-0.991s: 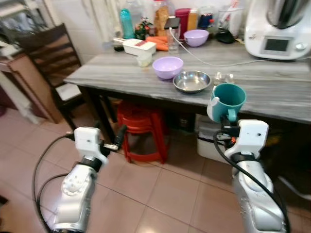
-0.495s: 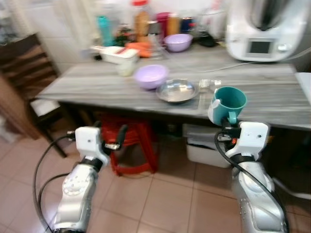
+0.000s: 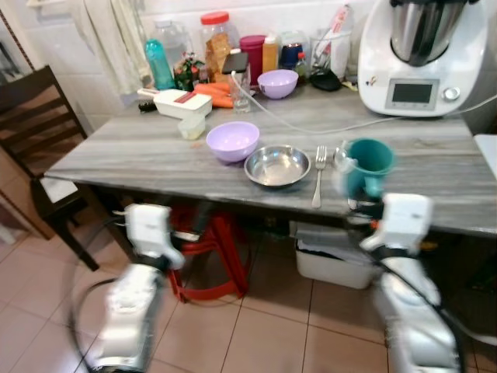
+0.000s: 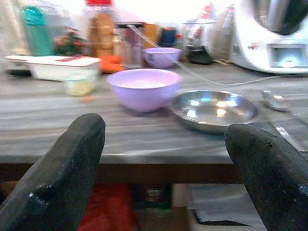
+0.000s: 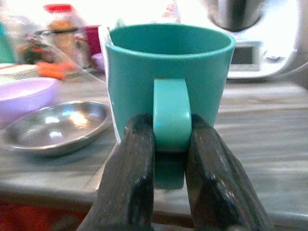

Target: Setting the table

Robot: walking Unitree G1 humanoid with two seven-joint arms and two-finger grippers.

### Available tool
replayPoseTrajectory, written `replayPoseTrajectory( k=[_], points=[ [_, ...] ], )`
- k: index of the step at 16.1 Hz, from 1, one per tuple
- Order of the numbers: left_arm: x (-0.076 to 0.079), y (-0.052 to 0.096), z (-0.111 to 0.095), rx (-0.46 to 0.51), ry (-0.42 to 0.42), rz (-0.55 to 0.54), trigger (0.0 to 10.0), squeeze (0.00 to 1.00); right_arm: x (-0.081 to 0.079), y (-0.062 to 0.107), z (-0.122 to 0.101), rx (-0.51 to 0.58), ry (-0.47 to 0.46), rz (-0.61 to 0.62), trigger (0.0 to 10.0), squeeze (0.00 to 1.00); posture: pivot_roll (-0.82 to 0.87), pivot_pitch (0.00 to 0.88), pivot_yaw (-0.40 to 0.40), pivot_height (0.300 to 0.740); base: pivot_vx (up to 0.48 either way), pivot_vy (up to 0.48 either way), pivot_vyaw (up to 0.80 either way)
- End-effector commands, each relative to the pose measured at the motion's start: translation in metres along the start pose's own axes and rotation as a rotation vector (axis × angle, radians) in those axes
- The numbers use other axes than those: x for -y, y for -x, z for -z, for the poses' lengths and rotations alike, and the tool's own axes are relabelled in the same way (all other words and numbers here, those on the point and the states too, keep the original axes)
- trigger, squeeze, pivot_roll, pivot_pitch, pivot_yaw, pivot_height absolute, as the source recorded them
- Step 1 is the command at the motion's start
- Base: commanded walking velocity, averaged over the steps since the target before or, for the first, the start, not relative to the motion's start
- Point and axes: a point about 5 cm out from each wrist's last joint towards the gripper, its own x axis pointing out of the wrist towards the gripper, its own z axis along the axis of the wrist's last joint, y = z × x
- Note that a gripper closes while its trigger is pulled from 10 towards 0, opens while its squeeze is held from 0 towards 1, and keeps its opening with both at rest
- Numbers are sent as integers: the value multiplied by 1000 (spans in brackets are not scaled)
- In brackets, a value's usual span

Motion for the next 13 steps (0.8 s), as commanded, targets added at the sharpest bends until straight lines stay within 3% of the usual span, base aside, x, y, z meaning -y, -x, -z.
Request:
replayPoseTrajectory(
  k=[1, 4, 13],
  points=[
    [-12, 2, -6, 13, -25, -26, 10000, 0, -10, -4, -8, 32, -19, -26, 10000, 0, -112, 0, 101, 740, 337, 0, -800],
    [-12, 2, -6, 14, -22, -27, 10000, 0, -11, -5, -9, 39, -17, -30, 10000, 0, -111, 0, 99, 740, 337, 0, -690],
    [-11, 3, -7, 18, -18, -28, 10000, 0, -13, -7, -10, 46, -10, -42, 10000, 0, -109, 0, 97, 740, 338, 0, 0]
  ],
)
